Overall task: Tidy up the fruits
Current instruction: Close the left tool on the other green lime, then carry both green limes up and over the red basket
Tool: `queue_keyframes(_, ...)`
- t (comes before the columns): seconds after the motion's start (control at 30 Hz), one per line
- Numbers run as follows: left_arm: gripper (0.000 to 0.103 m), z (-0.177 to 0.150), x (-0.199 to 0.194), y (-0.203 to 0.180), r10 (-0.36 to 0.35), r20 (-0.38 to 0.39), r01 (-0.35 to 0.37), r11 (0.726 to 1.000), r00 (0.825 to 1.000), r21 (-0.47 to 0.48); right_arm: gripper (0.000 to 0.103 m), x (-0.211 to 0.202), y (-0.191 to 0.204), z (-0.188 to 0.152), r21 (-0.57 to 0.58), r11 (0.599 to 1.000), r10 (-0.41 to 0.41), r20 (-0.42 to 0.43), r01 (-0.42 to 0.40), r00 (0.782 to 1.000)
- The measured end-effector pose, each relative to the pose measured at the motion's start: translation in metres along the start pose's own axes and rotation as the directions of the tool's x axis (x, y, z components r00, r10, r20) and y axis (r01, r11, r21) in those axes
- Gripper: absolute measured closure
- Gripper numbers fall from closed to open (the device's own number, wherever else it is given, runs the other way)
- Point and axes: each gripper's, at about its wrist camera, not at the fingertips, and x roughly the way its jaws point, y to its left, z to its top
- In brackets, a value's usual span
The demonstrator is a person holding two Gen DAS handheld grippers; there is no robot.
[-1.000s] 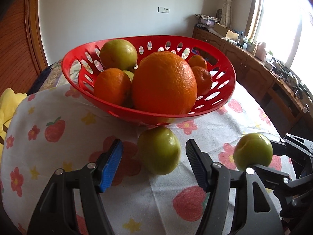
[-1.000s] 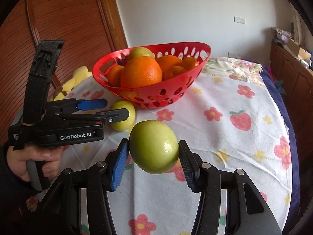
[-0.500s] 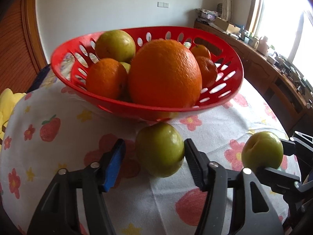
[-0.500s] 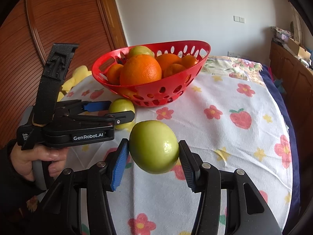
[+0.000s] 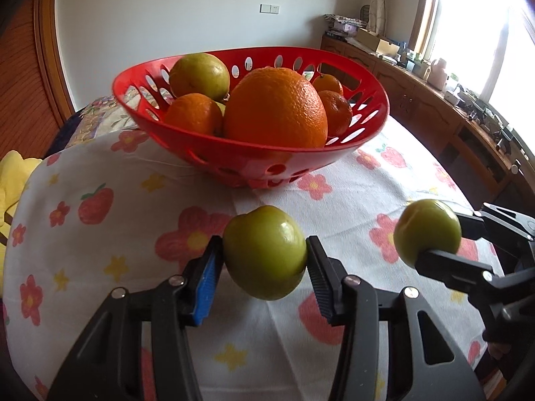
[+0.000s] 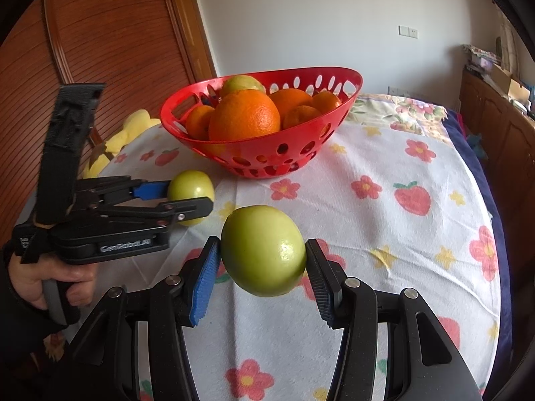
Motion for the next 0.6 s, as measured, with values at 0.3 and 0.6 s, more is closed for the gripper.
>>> queue_keyframes(0.3, 0.054, -0.006, -0.033, 0.005, -0.001, 0.049, 0.000, 1.000, 0.999, 0.001, 0.051, -0.010, 0.012, 0.000, -0.008, 1.000, -0.003, 0.012, 0.003, 1.000)
queue_keyframes(0.6, 0.054, -0.006, -0.068, 0.005, 0.004, 0.120, -0.004, 1.000, 0.993, -0.002, 0.051, -0.031, 0.020, 0.004, -0.015, 1.000, -0.007, 0.048, 0.007, 0.999)
